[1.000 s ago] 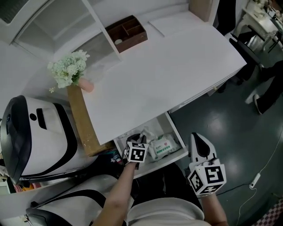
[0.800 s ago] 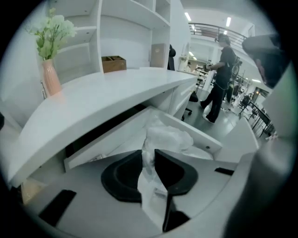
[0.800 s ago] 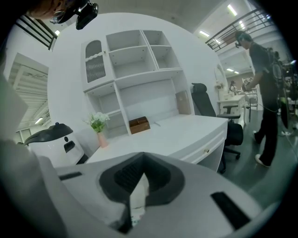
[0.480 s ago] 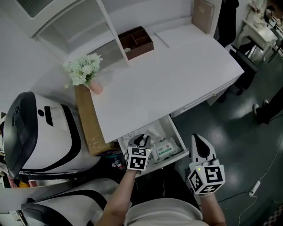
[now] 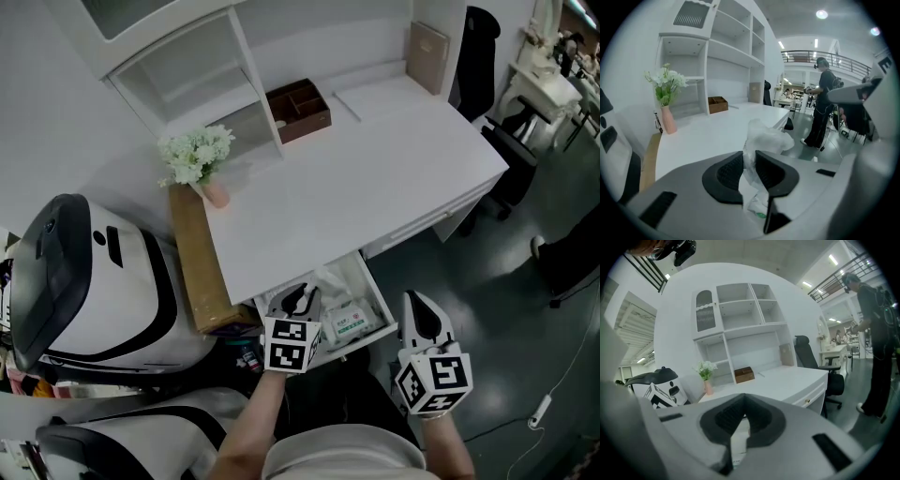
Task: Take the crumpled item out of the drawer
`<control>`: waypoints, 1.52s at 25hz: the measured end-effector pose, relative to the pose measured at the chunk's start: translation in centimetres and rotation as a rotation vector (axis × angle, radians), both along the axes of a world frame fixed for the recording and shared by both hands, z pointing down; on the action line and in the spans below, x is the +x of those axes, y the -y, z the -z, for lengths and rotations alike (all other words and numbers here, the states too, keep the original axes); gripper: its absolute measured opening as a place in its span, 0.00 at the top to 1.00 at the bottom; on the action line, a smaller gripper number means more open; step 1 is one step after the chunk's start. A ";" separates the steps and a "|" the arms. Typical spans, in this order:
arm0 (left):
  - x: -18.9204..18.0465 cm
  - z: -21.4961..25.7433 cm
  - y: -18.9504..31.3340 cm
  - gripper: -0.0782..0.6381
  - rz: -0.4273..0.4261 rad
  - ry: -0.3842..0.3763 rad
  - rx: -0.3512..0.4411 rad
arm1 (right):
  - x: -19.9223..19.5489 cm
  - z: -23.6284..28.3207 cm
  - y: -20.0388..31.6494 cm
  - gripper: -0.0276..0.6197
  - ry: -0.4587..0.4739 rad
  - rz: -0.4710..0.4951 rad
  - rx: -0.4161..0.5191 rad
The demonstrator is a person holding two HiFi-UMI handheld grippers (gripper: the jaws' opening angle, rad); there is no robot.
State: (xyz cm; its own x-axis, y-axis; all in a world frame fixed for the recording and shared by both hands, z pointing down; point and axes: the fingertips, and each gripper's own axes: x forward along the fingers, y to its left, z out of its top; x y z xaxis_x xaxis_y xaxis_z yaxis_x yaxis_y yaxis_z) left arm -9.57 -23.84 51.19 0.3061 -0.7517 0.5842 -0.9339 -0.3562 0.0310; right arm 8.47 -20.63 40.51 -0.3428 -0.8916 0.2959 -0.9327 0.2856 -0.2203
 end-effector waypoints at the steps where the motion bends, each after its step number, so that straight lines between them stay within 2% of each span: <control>1: 0.0 0.6 -0.1 0.79 0.002 -0.006 0.012 | 0.0 0.2 -0.2 0.95 -0.001 0.001 0.004; 19: -2.0 9.6 -3.8 0.79 0.060 -0.105 0.195 | -1.9 3.4 -3.0 0.95 -0.002 0.039 0.086; 38: -5.0 13.3 -7.5 0.79 0.107 -0.156 0.277 | -4.4 4.4 -5.2 0.95 -0.024 0.088 0.114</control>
State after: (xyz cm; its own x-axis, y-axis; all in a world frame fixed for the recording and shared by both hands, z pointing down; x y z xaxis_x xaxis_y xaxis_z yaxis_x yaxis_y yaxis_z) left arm -14.60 -16.33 37.86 0.2870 -0.9080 0.3051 -0.9579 -0.2717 0.0926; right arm 4.12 -15.40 36.06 -0.4151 -0.8868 0.2030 -0.9076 0.3883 -0.1597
